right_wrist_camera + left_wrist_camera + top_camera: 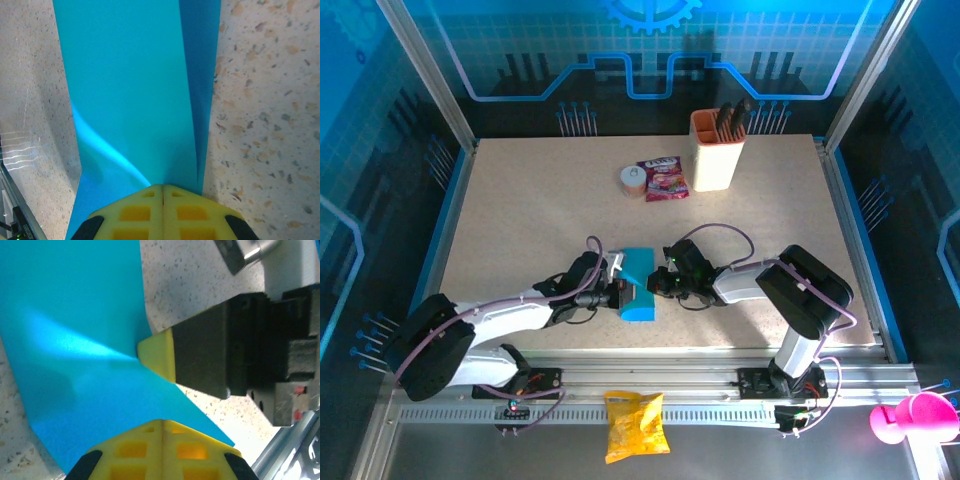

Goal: Fold a paper plane with a square sheet of paper (pick it up from the middle)
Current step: First fold the square sheet of paper in half at the center of the table.

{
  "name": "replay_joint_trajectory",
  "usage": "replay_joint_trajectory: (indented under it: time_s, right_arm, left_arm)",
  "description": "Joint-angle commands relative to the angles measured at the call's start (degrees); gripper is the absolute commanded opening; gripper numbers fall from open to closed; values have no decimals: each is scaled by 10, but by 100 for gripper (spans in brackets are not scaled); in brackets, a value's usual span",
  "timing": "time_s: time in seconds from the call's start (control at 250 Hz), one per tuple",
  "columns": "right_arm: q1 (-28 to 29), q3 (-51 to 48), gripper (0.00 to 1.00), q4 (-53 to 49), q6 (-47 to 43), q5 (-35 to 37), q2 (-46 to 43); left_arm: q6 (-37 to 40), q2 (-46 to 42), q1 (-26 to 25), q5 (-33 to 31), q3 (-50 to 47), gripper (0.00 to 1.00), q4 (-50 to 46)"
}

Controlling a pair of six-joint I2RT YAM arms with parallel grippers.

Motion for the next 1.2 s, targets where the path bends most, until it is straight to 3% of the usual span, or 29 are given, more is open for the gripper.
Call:
replay_joint_trajectory:
  time_s: [0.0, 0.559, 0.911, 1.194]
  right_arm:
    - [32, -7, 0, -49, -11, 38, 82]
    - [34, -9, 0, -49, -10, 41, 84]
    - [35, -12, 0, -53, -12, 42, 81]
    - [35, -13, 0, -51, -12, 41, 84]
  left_arm:
    - [-10, 5, -7, 7, -22, 4, 8]
    - [-19, 18, -18, -18, -86, 3, -5]
    - [-21, -113, -19, -26, -31, 4, -87]
    - [-39, -56, -25, 10, -38, 4, -32]
